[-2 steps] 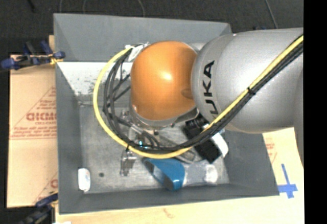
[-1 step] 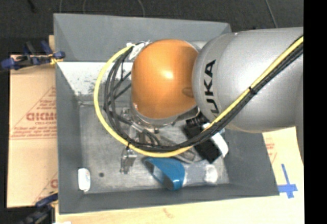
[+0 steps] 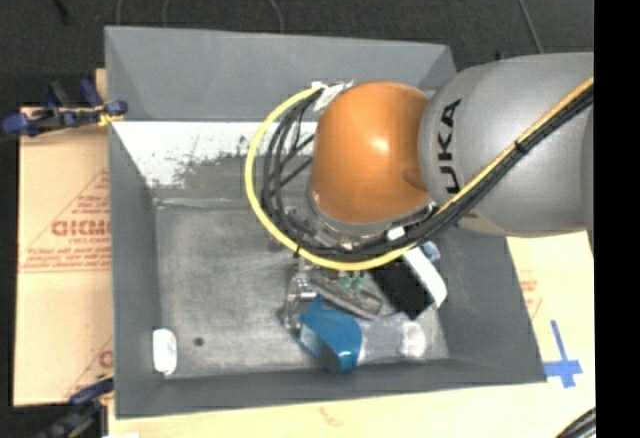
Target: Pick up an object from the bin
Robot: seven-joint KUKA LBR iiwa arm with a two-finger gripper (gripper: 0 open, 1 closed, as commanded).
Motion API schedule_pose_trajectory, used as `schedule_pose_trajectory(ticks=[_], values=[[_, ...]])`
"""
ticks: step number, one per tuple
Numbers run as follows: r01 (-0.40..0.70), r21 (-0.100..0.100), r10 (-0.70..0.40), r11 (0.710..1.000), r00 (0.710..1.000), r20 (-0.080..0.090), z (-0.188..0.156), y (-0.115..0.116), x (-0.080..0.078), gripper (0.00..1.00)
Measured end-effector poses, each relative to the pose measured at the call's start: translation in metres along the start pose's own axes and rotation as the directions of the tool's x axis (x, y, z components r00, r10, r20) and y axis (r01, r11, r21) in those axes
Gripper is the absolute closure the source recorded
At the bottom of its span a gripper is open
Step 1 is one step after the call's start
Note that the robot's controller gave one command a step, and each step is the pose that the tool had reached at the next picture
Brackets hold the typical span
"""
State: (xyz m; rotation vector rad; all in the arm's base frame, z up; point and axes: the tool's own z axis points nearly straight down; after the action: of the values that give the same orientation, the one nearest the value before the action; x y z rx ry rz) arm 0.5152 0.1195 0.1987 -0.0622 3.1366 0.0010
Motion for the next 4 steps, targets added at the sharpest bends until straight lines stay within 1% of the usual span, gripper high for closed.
schedule_pose_trajectory(ticks=[1, 2, 3, 4], values=[[-0.033, 0.0, 0.033, 0.999, 0.999, -0.001, 0.034, -0.075, 0.036, 0.0], [0.086, 0.001, -0.086, 0.996, 0.996, -0.002, 0.054, -0.098, 0.001, 0.0], [0.0, 0.002, 0.0, 1.0, 1.0, 0.012, 0.103, -0.129, -0.008, 0.0], [-0.216, 0.008, 0.216, 0.976, 0.976, -0.015, 0.124, -0.128, -0.033, 1.0]])
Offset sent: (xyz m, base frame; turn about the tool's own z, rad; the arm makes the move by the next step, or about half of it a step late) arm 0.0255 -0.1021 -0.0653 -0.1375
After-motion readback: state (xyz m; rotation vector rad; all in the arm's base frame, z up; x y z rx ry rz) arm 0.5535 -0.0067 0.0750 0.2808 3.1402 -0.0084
